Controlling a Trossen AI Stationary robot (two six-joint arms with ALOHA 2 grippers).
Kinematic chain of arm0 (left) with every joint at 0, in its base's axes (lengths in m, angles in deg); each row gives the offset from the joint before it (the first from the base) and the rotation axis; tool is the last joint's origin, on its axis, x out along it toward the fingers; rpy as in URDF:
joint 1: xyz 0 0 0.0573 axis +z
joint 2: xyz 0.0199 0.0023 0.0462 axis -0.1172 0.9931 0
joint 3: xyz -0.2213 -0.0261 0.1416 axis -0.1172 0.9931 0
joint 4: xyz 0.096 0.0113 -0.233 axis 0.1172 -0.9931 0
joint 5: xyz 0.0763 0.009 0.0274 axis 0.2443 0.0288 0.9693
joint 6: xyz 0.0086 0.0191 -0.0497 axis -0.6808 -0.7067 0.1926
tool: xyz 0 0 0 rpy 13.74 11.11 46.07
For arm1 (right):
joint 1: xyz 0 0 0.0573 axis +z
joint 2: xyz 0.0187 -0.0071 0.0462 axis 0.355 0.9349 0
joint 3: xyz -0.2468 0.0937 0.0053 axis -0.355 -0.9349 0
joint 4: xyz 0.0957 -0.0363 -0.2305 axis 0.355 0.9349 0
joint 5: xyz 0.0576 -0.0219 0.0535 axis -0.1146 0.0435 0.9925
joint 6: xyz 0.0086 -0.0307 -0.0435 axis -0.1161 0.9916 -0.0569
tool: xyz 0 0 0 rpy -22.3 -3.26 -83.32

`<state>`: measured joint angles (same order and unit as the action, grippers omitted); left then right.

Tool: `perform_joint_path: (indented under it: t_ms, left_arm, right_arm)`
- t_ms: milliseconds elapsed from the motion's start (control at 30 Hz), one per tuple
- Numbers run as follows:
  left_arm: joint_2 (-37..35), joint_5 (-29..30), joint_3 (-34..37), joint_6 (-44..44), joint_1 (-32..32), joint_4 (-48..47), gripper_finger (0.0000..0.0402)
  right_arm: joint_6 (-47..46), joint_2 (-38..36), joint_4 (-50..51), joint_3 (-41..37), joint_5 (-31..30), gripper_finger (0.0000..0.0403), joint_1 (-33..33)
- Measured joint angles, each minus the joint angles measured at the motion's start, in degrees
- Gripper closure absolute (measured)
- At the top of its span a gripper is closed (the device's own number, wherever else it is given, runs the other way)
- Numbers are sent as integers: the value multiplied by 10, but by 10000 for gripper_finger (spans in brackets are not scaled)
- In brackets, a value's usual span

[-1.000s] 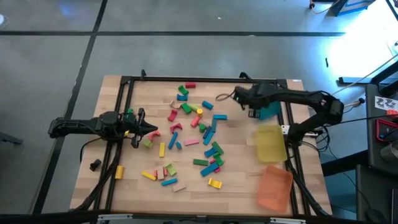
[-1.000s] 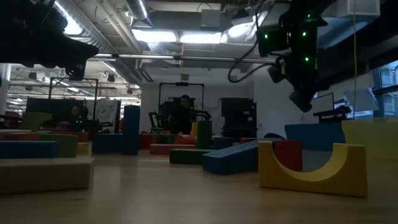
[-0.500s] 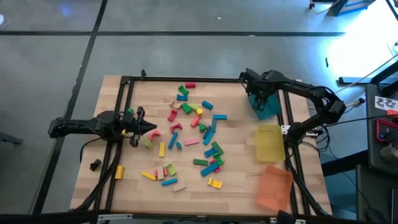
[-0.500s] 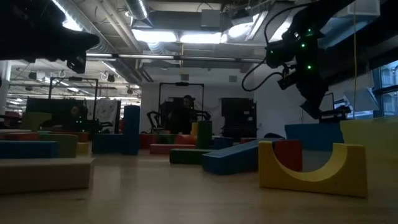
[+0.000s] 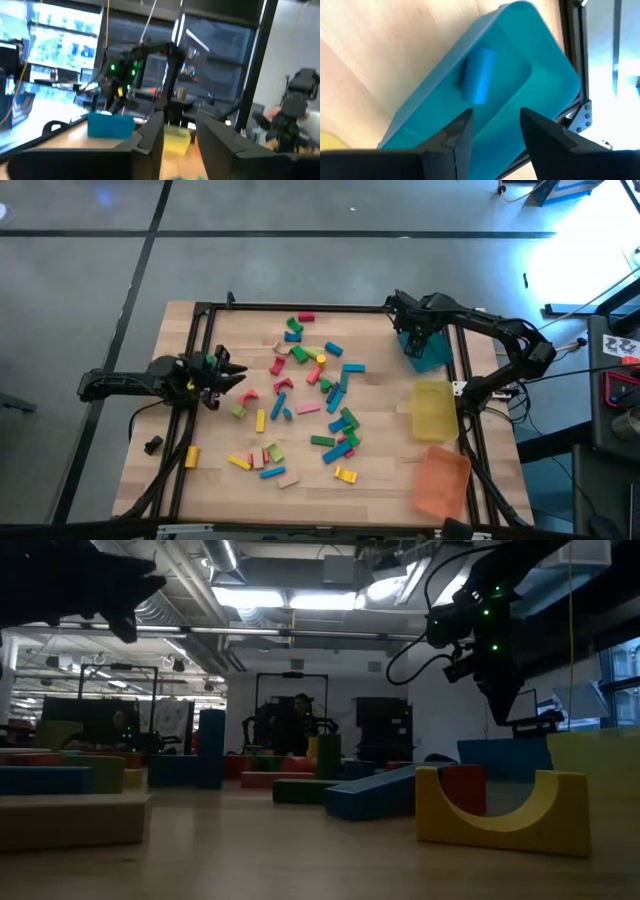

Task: Sort blocks by size
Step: Put the blue rectangular block into the yellow bin

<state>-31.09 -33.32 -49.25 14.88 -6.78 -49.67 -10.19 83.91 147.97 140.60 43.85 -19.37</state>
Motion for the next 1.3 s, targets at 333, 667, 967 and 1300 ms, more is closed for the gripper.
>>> perform_joint_path:
  t_ms: [333,667,967,1300]
  left_arm:
    - [153,1,-1,0,-1,101,279]
    - [385,0,-34,-25,-40,122,280]
    - [532,0,-106,-86,-63,122,280]
    - [663,-1,-193,-159,-89,116,280]
  right_arm:
    - [0,0,-25,0,1,239,0]
    - [0,0,-45,0,1,239,0]
    - [-11,0,-47,0,2,239,0]
    - [-20,0,-47,0,2,239,0]
